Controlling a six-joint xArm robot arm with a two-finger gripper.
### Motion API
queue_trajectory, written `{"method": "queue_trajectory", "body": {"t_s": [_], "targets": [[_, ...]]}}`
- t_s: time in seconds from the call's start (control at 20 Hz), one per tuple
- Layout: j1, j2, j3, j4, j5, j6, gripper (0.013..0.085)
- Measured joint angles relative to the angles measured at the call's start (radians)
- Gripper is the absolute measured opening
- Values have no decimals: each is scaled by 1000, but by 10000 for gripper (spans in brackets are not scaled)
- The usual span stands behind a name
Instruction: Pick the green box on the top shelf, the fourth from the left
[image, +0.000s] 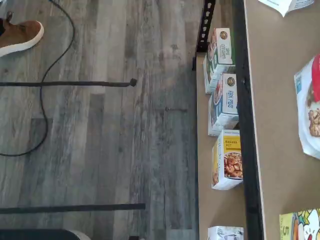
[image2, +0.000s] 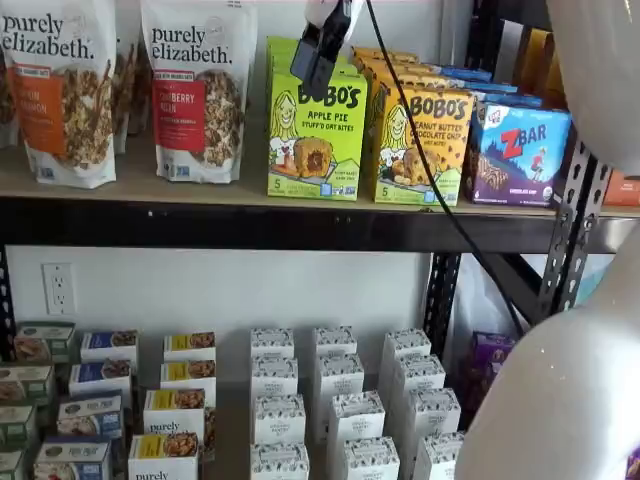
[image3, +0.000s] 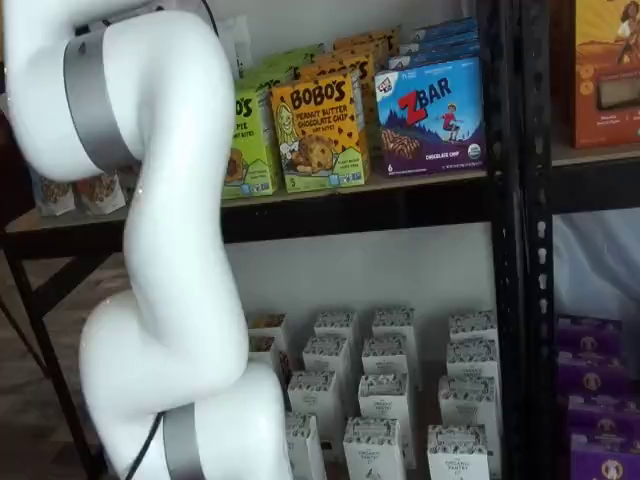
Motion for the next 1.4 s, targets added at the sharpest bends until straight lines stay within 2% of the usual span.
{"method": "queue_trajectory", "body": {"t_s": [0.15, 0.4, 0.75, 1.15, 1.4], "targets": [[-42, 3, -15, 51, 73, -26, 850], [-75, -43, 27, 60, 73, -55, 850], [-86, -104, 103, 75, -18, -70, 850], [-75, -135, 156, 78, -139, -69, 850], [-65, -125, 156, 55, -201, -64, 850]]}}
